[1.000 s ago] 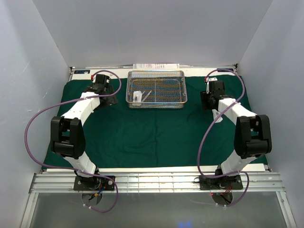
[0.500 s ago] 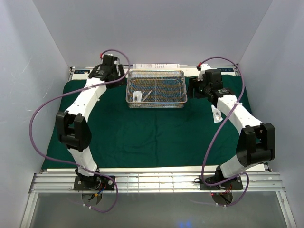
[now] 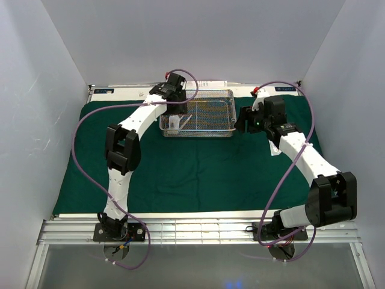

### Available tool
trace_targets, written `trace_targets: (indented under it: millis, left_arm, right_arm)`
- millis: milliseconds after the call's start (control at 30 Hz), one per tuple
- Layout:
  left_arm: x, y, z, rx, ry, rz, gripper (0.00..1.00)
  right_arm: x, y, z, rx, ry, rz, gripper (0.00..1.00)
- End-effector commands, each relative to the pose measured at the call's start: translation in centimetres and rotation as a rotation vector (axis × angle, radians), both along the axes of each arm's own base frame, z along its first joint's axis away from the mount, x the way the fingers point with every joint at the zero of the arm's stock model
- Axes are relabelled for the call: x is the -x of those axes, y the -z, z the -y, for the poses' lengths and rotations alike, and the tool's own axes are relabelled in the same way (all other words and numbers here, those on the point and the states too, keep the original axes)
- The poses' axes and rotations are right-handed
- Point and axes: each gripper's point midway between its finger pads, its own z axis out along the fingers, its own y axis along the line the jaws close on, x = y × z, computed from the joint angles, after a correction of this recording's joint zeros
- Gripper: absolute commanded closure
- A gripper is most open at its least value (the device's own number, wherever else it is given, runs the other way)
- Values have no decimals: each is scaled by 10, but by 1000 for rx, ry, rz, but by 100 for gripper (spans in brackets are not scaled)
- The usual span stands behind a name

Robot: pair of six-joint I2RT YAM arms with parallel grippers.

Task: Open and lay out the surgical kit
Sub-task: Pick up the medical item from the container.

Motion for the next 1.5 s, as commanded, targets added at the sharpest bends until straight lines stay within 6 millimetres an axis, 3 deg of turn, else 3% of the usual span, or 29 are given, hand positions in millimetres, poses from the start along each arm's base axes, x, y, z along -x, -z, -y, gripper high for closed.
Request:
trace_targets:
  millis: [0,133,300,633,1000,1200,1267,1400,1467]
  left_arm:
    - [-6,-7,1,-19,-6,20,27]
    - [-11,15,-5,-68,-34,-2,31]
    - [-20,35,-5,-91,-50,-16,44]
    - [-19,67,-19,-121,-77,-67,45]
    - [-7,97,-17,-107,-65,-144,45]
    - [-4,106,-10,-77,-51,-171,46]
    - [-2,108,-7,-65,-45,-182,51]
    - [-3,98,-5,-46,-45,-169,62]
    - [-7,80,-4,-29,-52,-136,64]
  right_arm:
    - [7,-6,-6,-36,-22,30,29]
    - [16,5,-7,-41,-36,5,29]
    - [21,9,-5,-38,-38,3,29]
    - [23,12,-4,-25,-49,12,29]
    - [22,14,-6,-32,-54,0,29]
    - [22,16,-6,-31,-56,-7,29]
    - [22,15,-7,-30,-59,-3,29]
    - [21,12,-7,-29,-60,1,29]
    - [21,10,-7,-29,-64,5,29]
